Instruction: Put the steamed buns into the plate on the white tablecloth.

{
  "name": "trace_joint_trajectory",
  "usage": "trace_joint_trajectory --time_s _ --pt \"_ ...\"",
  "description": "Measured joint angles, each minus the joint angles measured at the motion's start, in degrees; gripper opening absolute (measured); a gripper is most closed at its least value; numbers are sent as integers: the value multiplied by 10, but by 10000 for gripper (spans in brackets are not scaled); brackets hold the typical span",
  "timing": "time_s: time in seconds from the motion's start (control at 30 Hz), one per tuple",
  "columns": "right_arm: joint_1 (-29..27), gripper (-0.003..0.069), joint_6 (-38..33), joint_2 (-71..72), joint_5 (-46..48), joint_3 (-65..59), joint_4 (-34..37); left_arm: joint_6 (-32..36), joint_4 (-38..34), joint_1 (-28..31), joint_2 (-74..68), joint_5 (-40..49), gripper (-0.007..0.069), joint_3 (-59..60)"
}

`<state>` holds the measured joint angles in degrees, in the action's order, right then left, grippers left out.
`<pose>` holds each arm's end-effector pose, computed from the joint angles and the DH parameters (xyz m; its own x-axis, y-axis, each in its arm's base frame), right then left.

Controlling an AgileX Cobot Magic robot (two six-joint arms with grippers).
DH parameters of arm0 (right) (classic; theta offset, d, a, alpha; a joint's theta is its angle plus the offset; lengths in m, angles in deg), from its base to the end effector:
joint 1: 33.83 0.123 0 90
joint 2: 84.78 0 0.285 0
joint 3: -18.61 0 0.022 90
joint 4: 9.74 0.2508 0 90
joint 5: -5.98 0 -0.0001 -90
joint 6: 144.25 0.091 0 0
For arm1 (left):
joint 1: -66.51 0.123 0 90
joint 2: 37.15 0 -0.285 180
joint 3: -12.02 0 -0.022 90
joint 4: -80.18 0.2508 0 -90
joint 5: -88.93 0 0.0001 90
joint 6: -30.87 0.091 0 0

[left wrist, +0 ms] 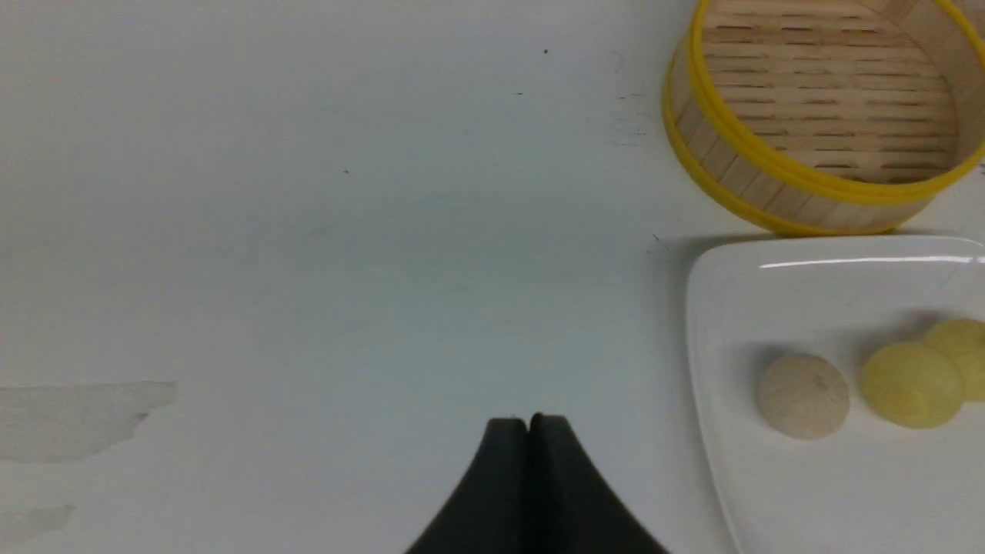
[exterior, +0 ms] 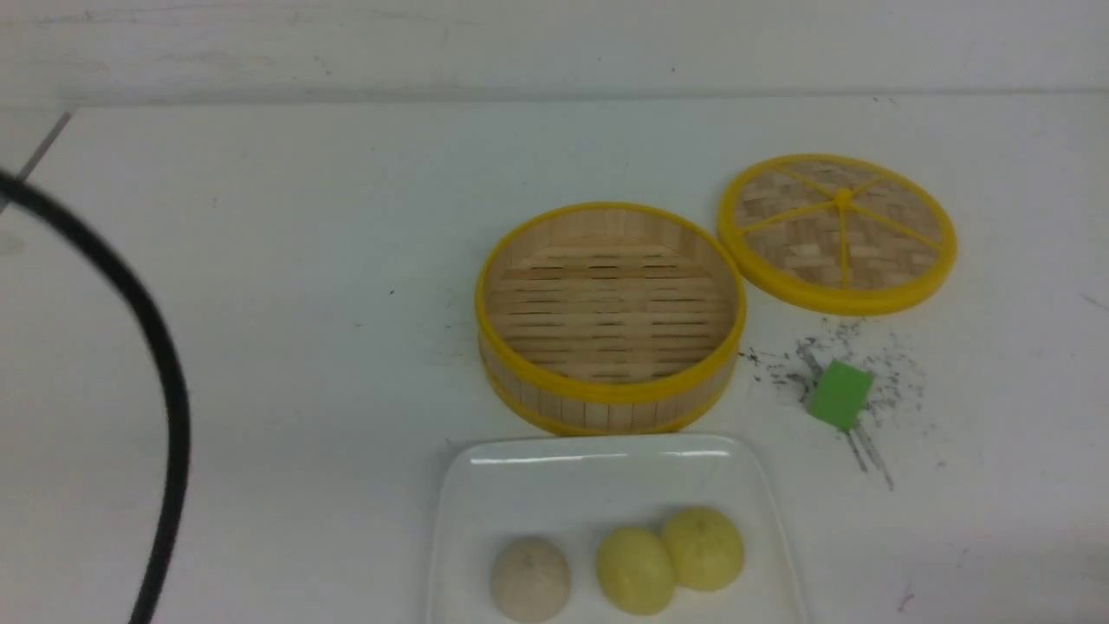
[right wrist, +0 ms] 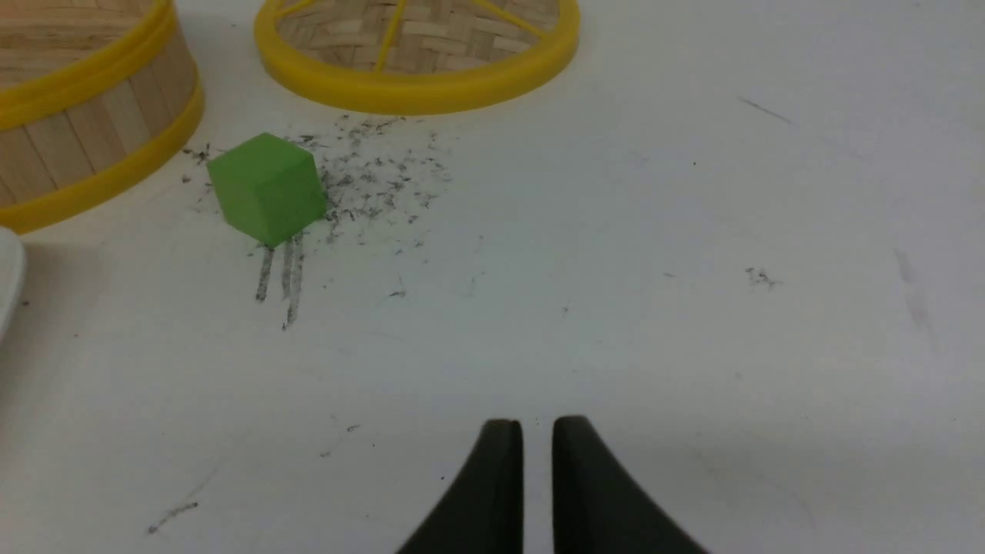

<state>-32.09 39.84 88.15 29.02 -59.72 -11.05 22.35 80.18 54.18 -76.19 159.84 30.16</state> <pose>0.0517 0.0008 0.1713 -0.3168 0.0407 -0.9476 -0.0059 0.9990 0.0449 0.0479 -0.0105 0.4007 -0.6277 -0.0145 -0.7784 0.1219 0.9857 -0.1166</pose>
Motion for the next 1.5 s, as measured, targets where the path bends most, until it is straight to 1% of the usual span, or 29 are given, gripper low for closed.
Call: trace_joint_trajectory --time_s 0.1,0.13,0.17,0.23,0.27,0.3,0.33,0.37,0.43,0.5,0.63,0.7,0.93,1.03,1.17,1.23,1.3,1.37,1.4,1.43,1.47,1.5 --pt "0 94 0 0 0 0 0 9 -41 0 54 -6 2 66" --pt "0 95 0 0 0 0 0 10 -54 0 76 -26 2 90" --pt "0 97 0 0 0 0 0 10 -72 0 97 -63 2 127" --pt "0 99 0 0 0 0 0 4 -101 0 135 -171 2 184" --pt "0 99 0 0 0 0 0 3 -104 0 138 -183 2 197" --pt "0 101 0 0 0 0 0 -7 -128 0 160 -289 2 247" --pt "0 101 0 0 0 0 0 -7 -128 0 160 -289 2 253" --pt "0 103 0 0 0 0 0 -11 -147 0 172 -376 2 291" --pt "0 106 0 0 0 0 0 -14 -168 0 175 -467 2 339" --pt "0 109 0 0 0 0 0 -15 -177 0 175 -540 2 379" --pt "0 114 0 0 0 0 0 -15 -182 0 175 -631 3 446" --pt "0 118 -1 0 0 0 0 -15 -184 0 175 -645 2 472" --pt "0 125 -1 0 0 0 0 -15 -182 0 175 -646 13 538" --pt "0 128 -1 0 0 0 0 -15 -171 0 175 -647 15 554" --pt "0 134 -2 0 0 0 1 -15 -136 0 175 -649 18 574" --pt "0 137 -2 0 0 0 1 -15 -111 0 182 -649 19 589" --pt "0 141 -2 0 0 0 1 -15 -65 0 202 -641 20 599" --pt "0 142 -2 0 0 0 1 -15 -35 0 217 -632 22 602" --pt "0 144 -2 0 0 0 1 -15 0 1 237 -619 23 602" --pt "0 146 -2 0 0 0 2 -15 28 5 252 -610 24 602" --pt "0 146 -2 0 0 0 2 -15 32 7 255 -609 25 602" --pt "0 150 -2 0 0 0 2 -15 51 24 273 -591 28 602"
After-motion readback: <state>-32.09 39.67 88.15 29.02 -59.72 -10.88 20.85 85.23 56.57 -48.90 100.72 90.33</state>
